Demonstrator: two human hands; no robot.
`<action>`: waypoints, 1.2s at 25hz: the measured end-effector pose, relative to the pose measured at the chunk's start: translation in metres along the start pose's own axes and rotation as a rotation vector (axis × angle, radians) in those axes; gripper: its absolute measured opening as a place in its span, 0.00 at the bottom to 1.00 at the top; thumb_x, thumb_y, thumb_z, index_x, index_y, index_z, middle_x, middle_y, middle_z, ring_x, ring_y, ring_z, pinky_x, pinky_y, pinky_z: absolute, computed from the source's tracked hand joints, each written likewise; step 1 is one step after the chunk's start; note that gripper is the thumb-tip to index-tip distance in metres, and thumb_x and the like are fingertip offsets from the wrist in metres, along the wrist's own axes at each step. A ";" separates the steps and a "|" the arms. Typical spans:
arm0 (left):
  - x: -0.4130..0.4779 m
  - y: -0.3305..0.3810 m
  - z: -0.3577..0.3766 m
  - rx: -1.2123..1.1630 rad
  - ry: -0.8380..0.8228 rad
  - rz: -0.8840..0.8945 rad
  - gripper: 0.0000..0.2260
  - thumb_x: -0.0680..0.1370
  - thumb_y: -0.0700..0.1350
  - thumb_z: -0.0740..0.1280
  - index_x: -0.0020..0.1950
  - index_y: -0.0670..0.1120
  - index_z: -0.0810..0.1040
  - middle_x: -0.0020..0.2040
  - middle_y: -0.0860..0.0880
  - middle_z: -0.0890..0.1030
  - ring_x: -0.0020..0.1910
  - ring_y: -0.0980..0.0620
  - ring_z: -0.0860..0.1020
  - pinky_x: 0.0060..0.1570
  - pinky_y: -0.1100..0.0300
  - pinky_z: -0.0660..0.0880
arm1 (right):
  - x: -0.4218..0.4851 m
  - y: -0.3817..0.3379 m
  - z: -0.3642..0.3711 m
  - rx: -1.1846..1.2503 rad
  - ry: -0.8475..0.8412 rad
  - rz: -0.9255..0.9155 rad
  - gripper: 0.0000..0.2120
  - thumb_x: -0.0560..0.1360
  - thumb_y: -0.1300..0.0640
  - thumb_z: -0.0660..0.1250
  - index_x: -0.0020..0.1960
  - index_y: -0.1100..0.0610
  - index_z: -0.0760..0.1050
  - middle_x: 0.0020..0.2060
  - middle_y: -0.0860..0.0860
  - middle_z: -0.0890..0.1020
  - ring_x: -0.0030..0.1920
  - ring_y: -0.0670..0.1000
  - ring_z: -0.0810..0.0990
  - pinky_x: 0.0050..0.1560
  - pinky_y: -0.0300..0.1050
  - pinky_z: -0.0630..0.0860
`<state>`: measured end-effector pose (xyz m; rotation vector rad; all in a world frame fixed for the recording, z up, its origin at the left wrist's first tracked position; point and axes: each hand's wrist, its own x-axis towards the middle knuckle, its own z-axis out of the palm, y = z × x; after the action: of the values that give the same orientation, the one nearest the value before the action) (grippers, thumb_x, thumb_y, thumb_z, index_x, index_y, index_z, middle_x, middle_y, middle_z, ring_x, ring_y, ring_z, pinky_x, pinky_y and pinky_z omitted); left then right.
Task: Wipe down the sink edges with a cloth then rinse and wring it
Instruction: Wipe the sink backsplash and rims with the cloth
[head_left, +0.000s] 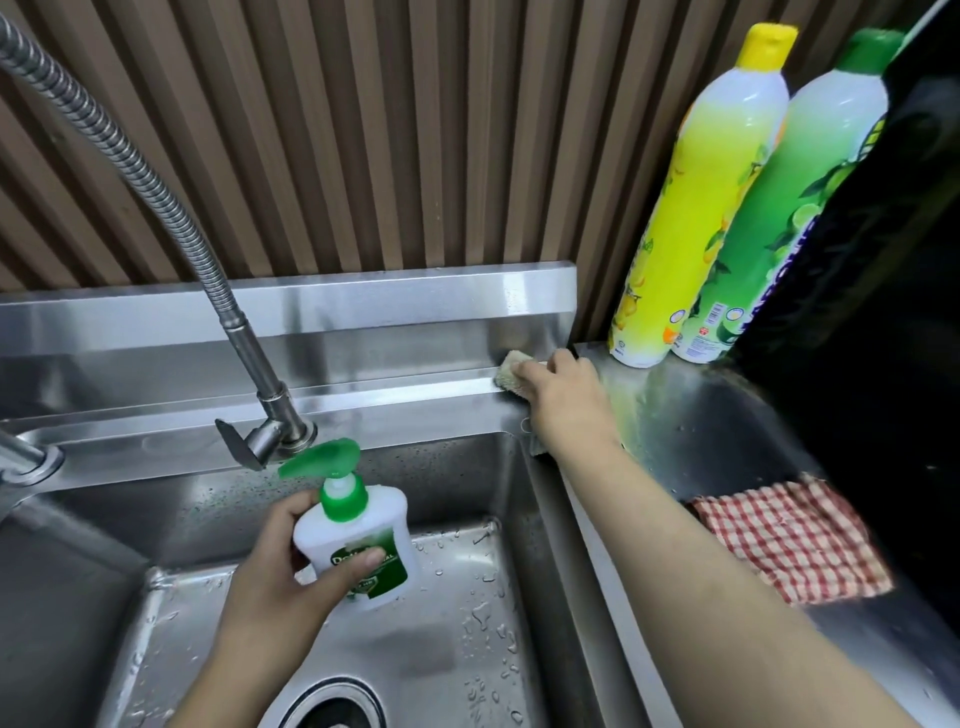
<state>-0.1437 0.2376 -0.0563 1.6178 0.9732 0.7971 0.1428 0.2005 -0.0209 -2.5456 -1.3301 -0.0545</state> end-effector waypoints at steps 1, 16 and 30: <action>0.000 0.001 0.000 0.001 -0.002 0.000 0.28 0.57 0.47 0.81 0.48 0.66 0.72 0.44 0.62 0.82 0.42 0.57 0.80 0.39 0.61 0.74 | -0.004 0.003 -0.002 0.005 0.006 0.058 0.21 0.74 0.61 0.64 0.65 0.50 0.70 0.56 0.57 0.70 0.57 0.59 0.67 0.53 0.48 0.67; -0.001 -0.025 -0.020 0.001 0.119 -0.022 0.27 0.56 0.40 0.82 0.44 0.62 0.75 0.41 0.62 0.83 0.33 0.65 0.79 0.35 0.75 0.74 | 0.047 -0.105 0.036 -0.338 0.425 -0.763 0.36 0.74 0.56 0.64 0.75 0.40 0.50 0.77 0.45 0.52 0.76 0.55 0.45 0.70 0.64 0.36; 0.078 0.078 0.030 -0.004 0.014 0.162 0.23 0.64 0.46 0.78 0.50 0.61 0.70 0.48 0.55 0.80 0.47 0.53 0.78 0.46 0.55 0.75 | 0.013 0.013 -0.018 0.195 0.128 -0.057 0.47 0.69 0.74 0.59 0.74 0.36 0.47 0.75 0.45 0.34 0.76 0.56 0.43 0.72 0.55 0.58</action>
<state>-0.0669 0.2840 0.0144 1.7051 0.8574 0.9203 0.1618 0.1993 -0.0046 -2.3029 -1.2917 -0.0924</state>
